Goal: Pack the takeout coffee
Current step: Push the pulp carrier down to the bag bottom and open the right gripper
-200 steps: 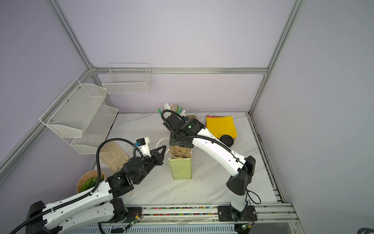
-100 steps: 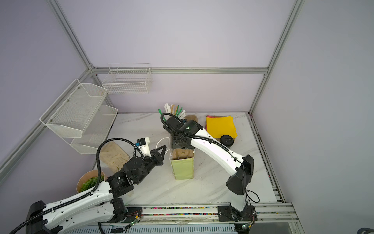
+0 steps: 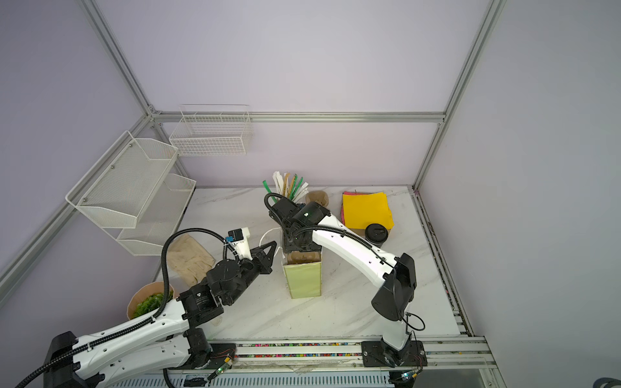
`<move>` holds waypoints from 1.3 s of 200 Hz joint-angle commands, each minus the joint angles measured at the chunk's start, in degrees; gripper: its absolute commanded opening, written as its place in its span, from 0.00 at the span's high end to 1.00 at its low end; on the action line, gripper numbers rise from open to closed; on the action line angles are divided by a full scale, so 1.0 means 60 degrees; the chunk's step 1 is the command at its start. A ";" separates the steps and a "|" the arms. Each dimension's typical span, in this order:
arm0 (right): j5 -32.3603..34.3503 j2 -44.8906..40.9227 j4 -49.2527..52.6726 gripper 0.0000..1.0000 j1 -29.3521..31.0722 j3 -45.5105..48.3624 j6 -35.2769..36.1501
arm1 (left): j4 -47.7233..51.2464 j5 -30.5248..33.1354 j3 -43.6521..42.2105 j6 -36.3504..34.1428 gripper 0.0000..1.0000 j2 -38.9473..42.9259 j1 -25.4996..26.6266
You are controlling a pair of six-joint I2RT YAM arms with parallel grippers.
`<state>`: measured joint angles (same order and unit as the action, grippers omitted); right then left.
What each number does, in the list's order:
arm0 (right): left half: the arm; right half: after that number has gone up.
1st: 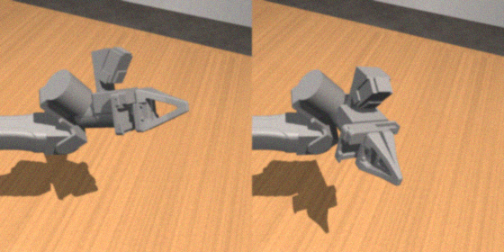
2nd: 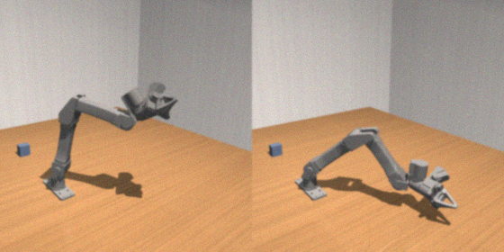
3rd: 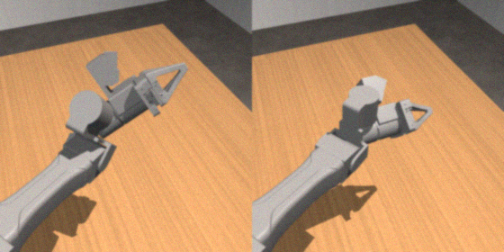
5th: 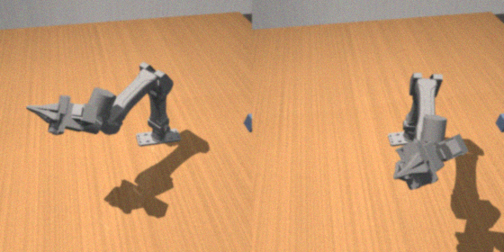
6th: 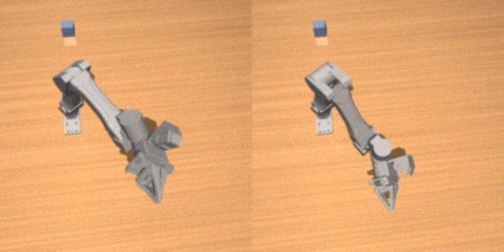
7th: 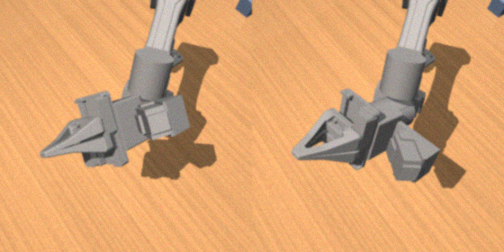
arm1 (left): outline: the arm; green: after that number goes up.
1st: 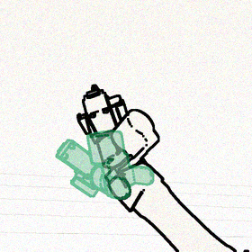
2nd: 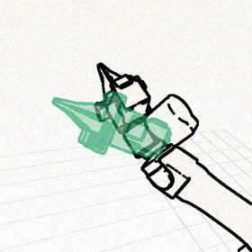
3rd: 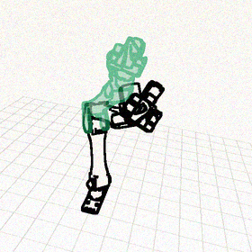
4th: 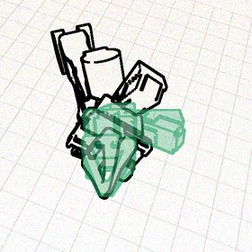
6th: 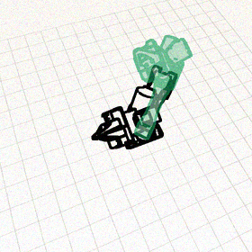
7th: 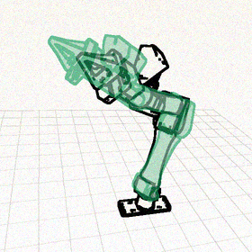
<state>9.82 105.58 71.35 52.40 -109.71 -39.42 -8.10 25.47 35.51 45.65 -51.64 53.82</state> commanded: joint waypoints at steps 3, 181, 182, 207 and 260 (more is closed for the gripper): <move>-0.0176 0.0165 0.0124 0.27 -0.0024 0.0198 0.0258 | -0.0288 0.0207 0.0996 -0.0341 0.95 0.0073 0.0053; -0.0970 0.0323 -0.1266 0.27 -0.0384 0.2280 0.0972 | -0.0321 0.0228 0.1010 -0.0372 0.95 0.0028 0.0054; -0.0974 0.0320 -0.1276 0.27 -0.0384 0.2292 0.0980 | -0.0328 0.0225 0.1018 -0.0372 0.95 0.0033 0.0053; -0.1055 0.0329 -0.1504 0.26 -0.0447 0.2514 0.1102 | -0.0311 0.0208 0.1040 -0.0368 0.95 -0.0005 0.0053; -0.0982 0.0389 -0.1542 0.18 -0.0467 0.2510 0.1165 | -0.0257 0.0157 0.1149 -0.0331 0.95 -0.0160 0.0065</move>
<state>3.46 108.01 61.93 49.84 -94.85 -32.93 -8.10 25.98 36.01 44.73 -52.40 53.82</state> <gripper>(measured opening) 0.801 0.049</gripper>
